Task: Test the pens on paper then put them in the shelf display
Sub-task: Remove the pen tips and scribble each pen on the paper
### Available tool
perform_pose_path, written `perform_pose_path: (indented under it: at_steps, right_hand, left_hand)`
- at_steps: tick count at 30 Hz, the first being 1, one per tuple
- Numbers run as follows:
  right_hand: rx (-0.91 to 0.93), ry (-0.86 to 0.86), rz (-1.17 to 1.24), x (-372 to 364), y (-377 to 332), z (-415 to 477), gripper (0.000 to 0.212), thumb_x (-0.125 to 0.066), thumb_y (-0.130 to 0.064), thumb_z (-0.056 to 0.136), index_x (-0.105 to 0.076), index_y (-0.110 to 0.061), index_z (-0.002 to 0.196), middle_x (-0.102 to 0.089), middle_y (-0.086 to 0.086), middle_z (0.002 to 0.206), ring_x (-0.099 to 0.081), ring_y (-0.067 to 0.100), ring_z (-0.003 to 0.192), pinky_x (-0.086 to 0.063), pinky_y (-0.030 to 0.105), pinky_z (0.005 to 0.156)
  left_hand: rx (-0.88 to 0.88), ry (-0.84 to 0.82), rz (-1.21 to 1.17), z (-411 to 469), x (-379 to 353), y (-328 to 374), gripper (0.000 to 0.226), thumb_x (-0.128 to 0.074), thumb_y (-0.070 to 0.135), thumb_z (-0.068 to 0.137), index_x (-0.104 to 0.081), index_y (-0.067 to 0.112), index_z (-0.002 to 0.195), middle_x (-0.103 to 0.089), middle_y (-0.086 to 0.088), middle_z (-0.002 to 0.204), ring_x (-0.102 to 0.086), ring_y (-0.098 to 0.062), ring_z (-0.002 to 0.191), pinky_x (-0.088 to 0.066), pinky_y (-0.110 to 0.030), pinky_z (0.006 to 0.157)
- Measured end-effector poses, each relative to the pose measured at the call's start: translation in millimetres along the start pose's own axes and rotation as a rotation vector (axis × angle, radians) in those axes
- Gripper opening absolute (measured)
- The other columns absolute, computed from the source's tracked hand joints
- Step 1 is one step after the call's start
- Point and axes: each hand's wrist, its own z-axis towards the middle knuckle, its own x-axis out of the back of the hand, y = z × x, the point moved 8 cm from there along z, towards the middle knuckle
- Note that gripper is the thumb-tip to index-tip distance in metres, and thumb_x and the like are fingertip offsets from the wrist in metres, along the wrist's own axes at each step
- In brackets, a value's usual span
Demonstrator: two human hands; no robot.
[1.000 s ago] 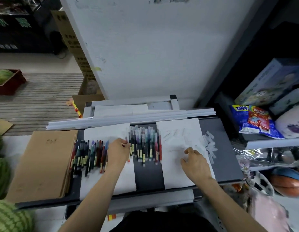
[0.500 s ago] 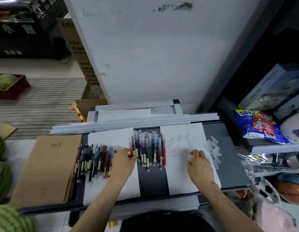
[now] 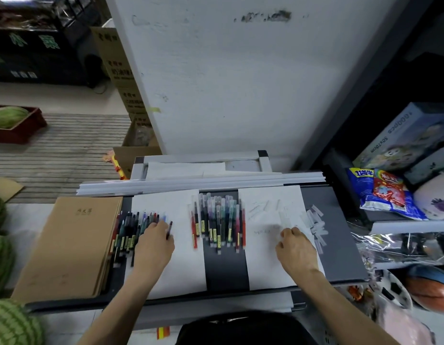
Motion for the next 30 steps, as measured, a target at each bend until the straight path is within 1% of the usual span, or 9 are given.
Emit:
perform_pose_path:
  at_steps: [5, 10, 14, 16, 20, 22, 24, 27, 30]
  right_hand:
    - [0.004, 0.022, 0.166, 2.7, -6.5, 0.9, 0.018, -0.061, -0.024, 0.095, -0.064, -0.017, 0.110, -0.064, -0.002, 0.109, -0.065, 0.019, 0.094, -0.056, 0.031, 0.080]
    - [-0.022, -0.057, 0.714, 16.6, -27.1, -12.6, 0.011, -0.073, -0.028, 0.092, -0.065, -0.025, 0.100, -0.073, -0.012, 0.095, -0.069, 0.008, 0.086, -0.051, 0.018, 0.074]
    - [0.093, -0.158, 1.095, 47.7, -65.8, -37.7, 0.013, -0.074, -0.015, 0.096, -0.070, -0.025, 0.104, -0.078, -0.002, 0.082, -0.074, 0.014, 0.076, -0.053, 0.022, 0.077]
    - [0.138, -0.174, 1.236, 64.5, -78.7, -49.5, 0.019, -0.069, -0.006, 0.098, -0.073, -0.021, 0.109, -0.078, 0.004, 0.082, -0.073, 0.017, 0.074, -0.051, 0.019, 0.072]
    - [0.082, -0.268, 1.547, 83.2, -93.1, -64.7, 0.007, -0.064, -0.003, 0.100, -0.068, -0.004, 0.105, -0.079, 0.015, 0.095, -0.076, 0.021, 0.096, -0.052, 0.020, 0.071]
    - [0.051, -0.326, 1.668, 88.5, -99.7, -70.6, 0.008, -0.067, -0.010, 0.097, -0.066, -0.005, 0.104, -0.078, 0.017, 0.106, -0.075, 0.029, 0.105, -0.052, 0.024, 0.077]
    - [0.057, -0.342, 1.737, 94.5, -105.9, -75.3, 0.024, -0.071, -0.015, 0.094, -0.066, -0.006, 0.116, -0.077, 0.019, 0.112, -0.074, 0.033, 0.109, -0.051, 0.031, 0.084]
    - [0.100, -0.310, 1.771, 102.1, -112.2, -81.3, 0.034, -0.072, -0.019, 0.091, -0.068, -0.006, 0.122, -0.076, 0.023, 0.112, -0.072, 0.033, 0.113, -0.047, 0.040, 0.093]
    - [0.132, -0.295, 1.780, 105.8, -116.5, -84.0, 0.034, -0.073, -0.020, 0.090, -0.069, -0.001, 0.119, -0.075, 0.026, 0.110, -0.073, 0.031, 0.111, -0.049, 0.041, 0.092]
  left_hand:
    - [0.001, -0.036, 0.180, 7.4, -6.0, 1.8, 0.018, -0.058, 0.028, 0.101, -0.065, 0.012, 0.095, -0.068, -0.005, 0.090, -0.069, -0.028, 0.083, -0.059, -0.038, 0.070]
    - [0.003, -0.027, 0.154, 5.3, -5.0, 4.0, 0.020, -0.057, 0.030, 0.092, -0.057, 0.016, 0.077, -0.060, 0.002, 0.072, -0.059, -0.019, 0.062, -0.051, -0.032, 0.058]
    - [-0.111, -0.038, -0.067, -12.0, 10.4, 22.2, 0.012, -0.055, 0.034, 0.097, -0.060, 0.027, 0.088, -0.062, 0.008, 0.078, -0.059, -0.011, 0.066, -0.040, -0.029, 0.055]
    - [-0.216, -0.103, -0.271, -28.1, 22.2, 40.6, 0.014, -0.050, 0.032, 0.101, -0.058, 0.033, 0.090, -0.060, 0.008, 0.069, -0.054, -0.008, 0.058, -0.037, -0.026, 0.051]
    - [-0.412, -0.241, -0.560, -77.2, 50.6, 82.7, 0.017, -0.042, 0.040, 0.107, -0.059, 0.039, 0.106, -0.046, 0.005, 0.054, -0.035, -0.009, 0.044, -0.027, -0.026, 0.045]
    - [-0.484, -0.232, -0.610, -99.3, 65.8, 100.5, 0.026, -0.039, 0.053, 0.105, -0.059, 0.037, 0.111, -0.044, 0.003, 0.056, -0.034, -0.010, 0.045, -0.026, -0.026, 0.046]
    - [-0.531, -0.208, -0.640, -113.6, 78.3, 112.7, 0.032, -0.040, 0.059, 0.105, -0.060, 0.035, 0.112, -0.043, 0.003, 0.056, -0.034, -0.009, 0.045, -0.026, -0.023, 0.047]
    - [-0.543, -0.170, -0.645, -119.4, 88.8, 117.3, 0.033, -0.041, 0.061, 0.104, -0.061, 0.035, 0.109, -0.043, 0.004, 0.057, -0.035, -0.011, 0.046, -0.026, -0.024, 0.048]
    - [-0.533, -0.150, -0.638, -118.9, 91.1, 117.1, 0.035, -0.040, 0.061, 0.104, -0.063, 0.034, 0.103, -0.044, 0.005, 0.058, -0.037, -0.011, 0.047, -0.026, -0.024, 0.049]
